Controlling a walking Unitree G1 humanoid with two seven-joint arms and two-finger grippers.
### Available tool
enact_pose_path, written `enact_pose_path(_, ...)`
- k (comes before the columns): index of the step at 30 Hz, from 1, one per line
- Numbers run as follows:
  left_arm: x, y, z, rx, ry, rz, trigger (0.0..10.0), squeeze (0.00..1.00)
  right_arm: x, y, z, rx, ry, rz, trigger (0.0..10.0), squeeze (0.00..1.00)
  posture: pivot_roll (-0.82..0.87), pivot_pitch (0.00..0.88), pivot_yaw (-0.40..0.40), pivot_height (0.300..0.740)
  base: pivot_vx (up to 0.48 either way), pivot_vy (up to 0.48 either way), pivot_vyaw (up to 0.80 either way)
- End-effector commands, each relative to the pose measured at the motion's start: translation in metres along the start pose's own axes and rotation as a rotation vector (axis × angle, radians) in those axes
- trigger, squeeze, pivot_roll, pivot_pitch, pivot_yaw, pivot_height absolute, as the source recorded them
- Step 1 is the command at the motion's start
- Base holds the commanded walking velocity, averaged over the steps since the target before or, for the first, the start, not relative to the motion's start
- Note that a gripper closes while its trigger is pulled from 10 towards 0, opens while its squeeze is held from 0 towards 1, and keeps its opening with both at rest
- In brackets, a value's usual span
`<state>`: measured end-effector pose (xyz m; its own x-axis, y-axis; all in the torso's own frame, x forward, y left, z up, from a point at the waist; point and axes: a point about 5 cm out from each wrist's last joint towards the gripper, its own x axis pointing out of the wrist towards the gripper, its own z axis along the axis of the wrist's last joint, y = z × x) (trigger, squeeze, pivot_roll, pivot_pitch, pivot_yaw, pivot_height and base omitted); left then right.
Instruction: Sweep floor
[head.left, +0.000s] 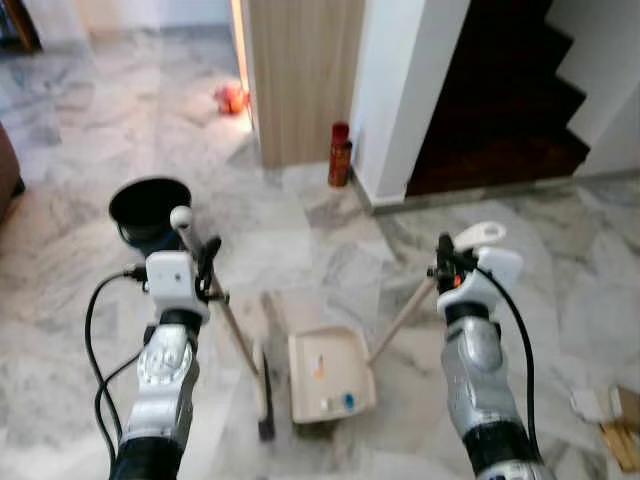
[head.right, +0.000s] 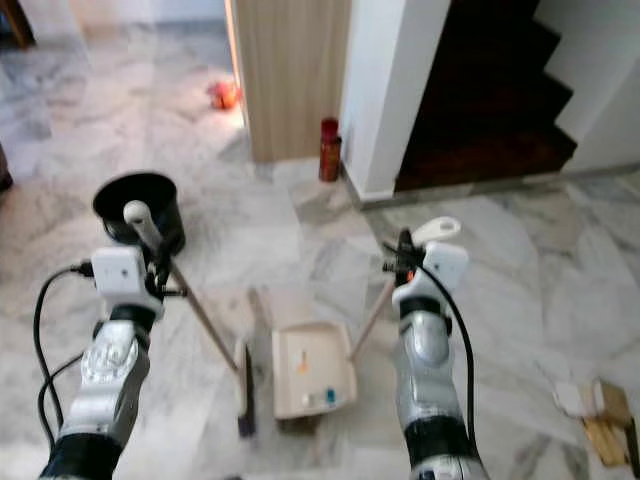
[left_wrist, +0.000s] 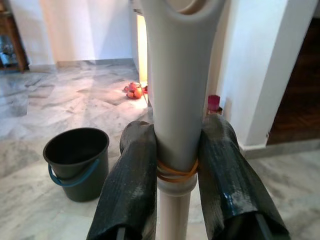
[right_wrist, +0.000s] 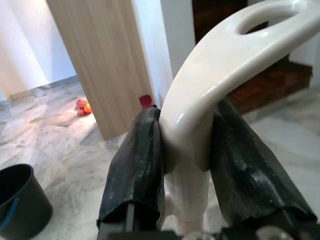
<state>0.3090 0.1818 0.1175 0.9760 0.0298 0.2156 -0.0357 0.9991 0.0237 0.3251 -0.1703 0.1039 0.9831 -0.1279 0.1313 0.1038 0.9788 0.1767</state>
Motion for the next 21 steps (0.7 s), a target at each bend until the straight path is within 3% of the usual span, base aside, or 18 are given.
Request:
enact_pose_path(1,0.0042,-0.0058,0.0103,0.013,-0.047,-0.024,10.0,0.00,0.0033,-0.0030,0.0119,0.018,-0.060,-0.010,10.0,0.00,-0.02,0.096,-0.018,0.740,0.000,0.360,0.00)
enact_pose_path(13,0.0045,-0.0058,0.0112,0.016,-0.049,-0.025,10.0,0.00,0.0036,-0.0012,0.0114,0.010,-0.056,-0.004,10.0,0.00,-0.02,0.099,-0.016,0.740,0.000,0.342,0.00)
enact_pose_path(21,0.0041,-0.0123,0.0055,0.004,-0.008,-0.067,10.0,0.00,0.0034,0.0005,0.0112,0.000,-0.053,0.010,10.0,0.00,-0.02,0.101,-0.015,0.740,0.000,0.000,0.05)
